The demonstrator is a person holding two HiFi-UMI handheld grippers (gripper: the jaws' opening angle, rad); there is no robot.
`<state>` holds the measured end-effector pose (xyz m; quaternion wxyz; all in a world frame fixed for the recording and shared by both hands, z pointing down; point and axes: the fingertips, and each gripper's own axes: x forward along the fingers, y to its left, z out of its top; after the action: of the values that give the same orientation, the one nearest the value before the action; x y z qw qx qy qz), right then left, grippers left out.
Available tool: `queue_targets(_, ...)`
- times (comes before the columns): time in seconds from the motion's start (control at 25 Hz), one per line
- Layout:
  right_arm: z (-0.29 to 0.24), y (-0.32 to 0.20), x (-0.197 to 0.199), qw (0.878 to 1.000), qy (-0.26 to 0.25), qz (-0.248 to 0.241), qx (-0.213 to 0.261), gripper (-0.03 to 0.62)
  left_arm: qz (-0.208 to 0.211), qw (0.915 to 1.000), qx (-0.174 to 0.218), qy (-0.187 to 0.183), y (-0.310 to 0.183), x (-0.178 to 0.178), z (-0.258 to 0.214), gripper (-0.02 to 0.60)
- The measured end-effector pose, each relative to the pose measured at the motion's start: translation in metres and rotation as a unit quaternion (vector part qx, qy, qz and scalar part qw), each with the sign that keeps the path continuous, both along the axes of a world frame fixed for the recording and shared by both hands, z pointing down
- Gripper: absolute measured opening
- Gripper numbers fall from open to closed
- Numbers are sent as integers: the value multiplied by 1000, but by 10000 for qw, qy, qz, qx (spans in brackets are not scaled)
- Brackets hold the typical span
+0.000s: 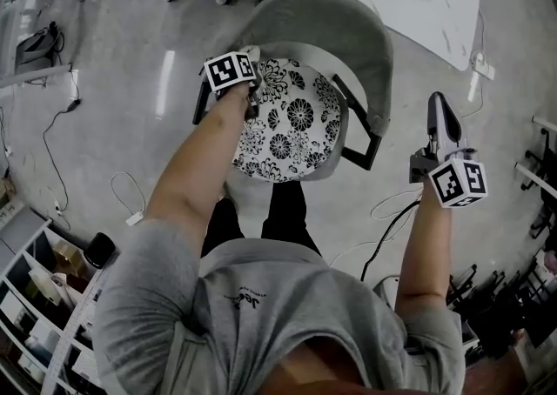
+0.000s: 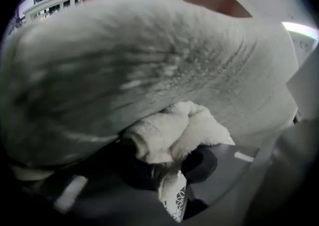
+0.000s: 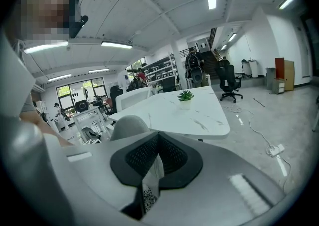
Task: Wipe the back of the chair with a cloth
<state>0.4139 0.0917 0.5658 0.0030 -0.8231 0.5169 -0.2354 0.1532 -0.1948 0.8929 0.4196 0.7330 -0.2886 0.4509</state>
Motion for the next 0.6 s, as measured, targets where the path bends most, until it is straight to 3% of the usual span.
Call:
queue_targets(0.32,13,36,32,9997,-52,244,0,5,713,9970,240,-206,8,55,9,144)
queue_targets(0.6,16,67,57,9990,-22,448,23,5,1552,9872,324,-184,46,118,10,144)
